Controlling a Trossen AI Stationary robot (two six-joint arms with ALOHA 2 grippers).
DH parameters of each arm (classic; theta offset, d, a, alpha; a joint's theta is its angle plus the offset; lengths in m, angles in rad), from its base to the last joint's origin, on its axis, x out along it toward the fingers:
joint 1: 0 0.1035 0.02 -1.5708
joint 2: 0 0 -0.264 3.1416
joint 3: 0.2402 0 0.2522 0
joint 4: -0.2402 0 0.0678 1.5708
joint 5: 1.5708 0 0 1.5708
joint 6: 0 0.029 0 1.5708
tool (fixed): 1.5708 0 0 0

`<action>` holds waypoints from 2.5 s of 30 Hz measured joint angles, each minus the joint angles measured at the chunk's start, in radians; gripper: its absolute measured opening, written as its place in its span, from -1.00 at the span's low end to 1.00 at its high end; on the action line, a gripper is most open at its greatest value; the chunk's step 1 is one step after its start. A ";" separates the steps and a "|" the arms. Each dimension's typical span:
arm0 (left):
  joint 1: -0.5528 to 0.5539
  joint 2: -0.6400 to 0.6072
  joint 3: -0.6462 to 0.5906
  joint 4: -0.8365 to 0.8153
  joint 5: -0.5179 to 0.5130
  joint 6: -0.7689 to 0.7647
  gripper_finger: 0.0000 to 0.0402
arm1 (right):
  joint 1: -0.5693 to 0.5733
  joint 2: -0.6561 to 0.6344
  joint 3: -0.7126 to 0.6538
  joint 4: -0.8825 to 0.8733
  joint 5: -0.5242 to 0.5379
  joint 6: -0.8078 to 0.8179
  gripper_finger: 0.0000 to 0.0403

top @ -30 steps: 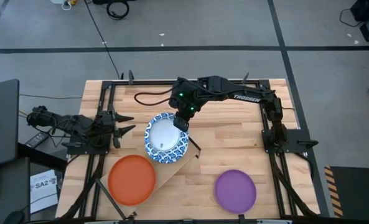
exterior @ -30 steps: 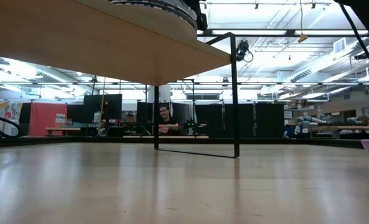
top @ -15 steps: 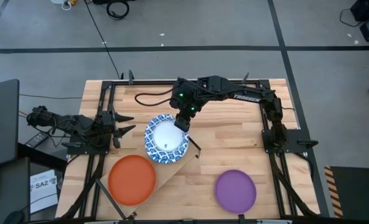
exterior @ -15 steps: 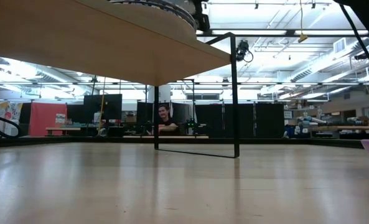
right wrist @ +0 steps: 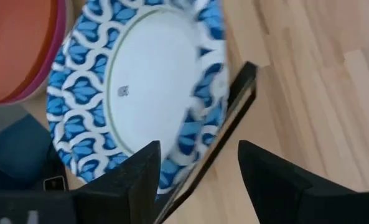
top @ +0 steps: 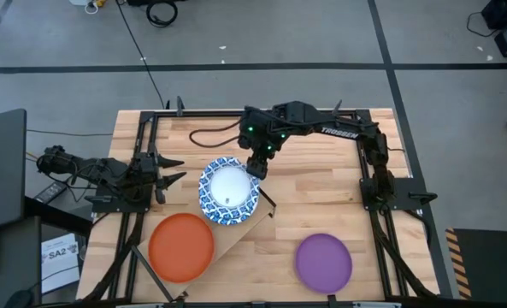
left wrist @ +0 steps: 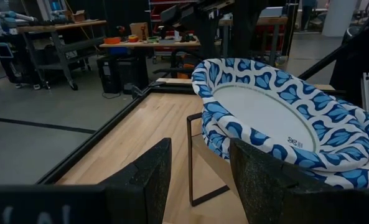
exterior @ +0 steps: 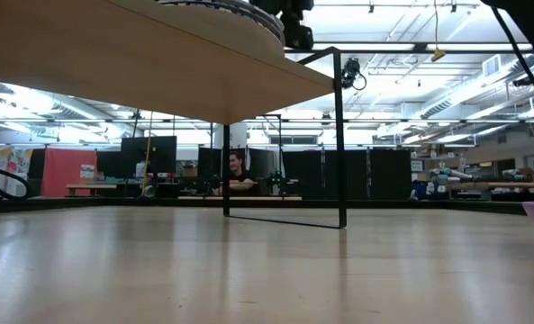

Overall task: Place and stack plates onto a shelf
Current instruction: Stack the white bowl on top of the other white bowl on the shelf, then stack the violet plate on top of the orange plate on the shelf

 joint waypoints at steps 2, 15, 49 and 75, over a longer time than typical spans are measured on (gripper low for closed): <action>0.000 0.000 0.000 0.000 0.000 0.000 -0.16 | -0.014 0.000 0.008 -0.008 0.001 0.001 0.10; 0.000 0.000 0.000 0.000 0.000 0.000 -0.16 | -0.038 -0.003 0.014 0.077 0.126 -0.055 0.08; 0.000 0.000 0.000 -0.016 0.000 -0.002 -0.16 | -0.020 0.000 -0.077 0.154 0.115 -0.081 0.08; 0.000 0.000 0.000 -0.018 0.000 -0.002 -0.16 | 0.017 0.001 -0.136 0.278 0.191 -0.157 0.08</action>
